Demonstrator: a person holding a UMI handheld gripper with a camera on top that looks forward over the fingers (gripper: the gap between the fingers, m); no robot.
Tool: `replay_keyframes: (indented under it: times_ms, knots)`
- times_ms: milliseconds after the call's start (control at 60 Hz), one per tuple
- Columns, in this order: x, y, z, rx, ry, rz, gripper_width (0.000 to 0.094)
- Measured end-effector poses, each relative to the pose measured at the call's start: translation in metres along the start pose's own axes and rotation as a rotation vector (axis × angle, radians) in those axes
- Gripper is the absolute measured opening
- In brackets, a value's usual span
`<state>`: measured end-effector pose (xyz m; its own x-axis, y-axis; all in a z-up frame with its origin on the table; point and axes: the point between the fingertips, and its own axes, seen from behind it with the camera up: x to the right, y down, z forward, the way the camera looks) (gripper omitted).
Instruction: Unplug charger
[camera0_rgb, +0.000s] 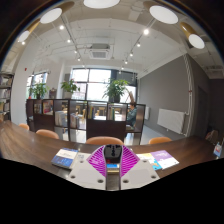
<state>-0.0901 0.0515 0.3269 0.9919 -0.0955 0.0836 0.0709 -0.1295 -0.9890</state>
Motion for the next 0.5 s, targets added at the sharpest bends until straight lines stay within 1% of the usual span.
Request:
replay_keyframes:
  times_ms: [50, 67, 83, 117, 150, 233, 350, 433, 500]
  knots:
    - [0.019, 0.026, 0.004, -0.027, 0.003, -0.017, 0.0150]
    - [0.027, 0.042, 0.006, -0.049, 0.003, -0.014, 0.0155]
    - [0.033, 0.047, 0.004, -0.082, 0.002, -0.010, 0.0153]
    - [0.032, 0.085, 0.010, -0.139, -0.002, -0.002, 0.0171]
    - [0.049, 0.115, 0.015, -0.195, -0.017, 0.001, 0.0171]
    - [0.046, 0.191, 0.014, -0.302, -0.042, 0.009, 0.0178]
    - [0.053, 0.260, 0.018, -0.418, -0.077, -0.003, 0.0193]
    - [0.048, 0.300, 0.016, -0.479, -0.091, -0.043, 0.0201]
    - [0.035, 0.314, 0.015, -0.492, -0.138, -0.012, 0.0212]
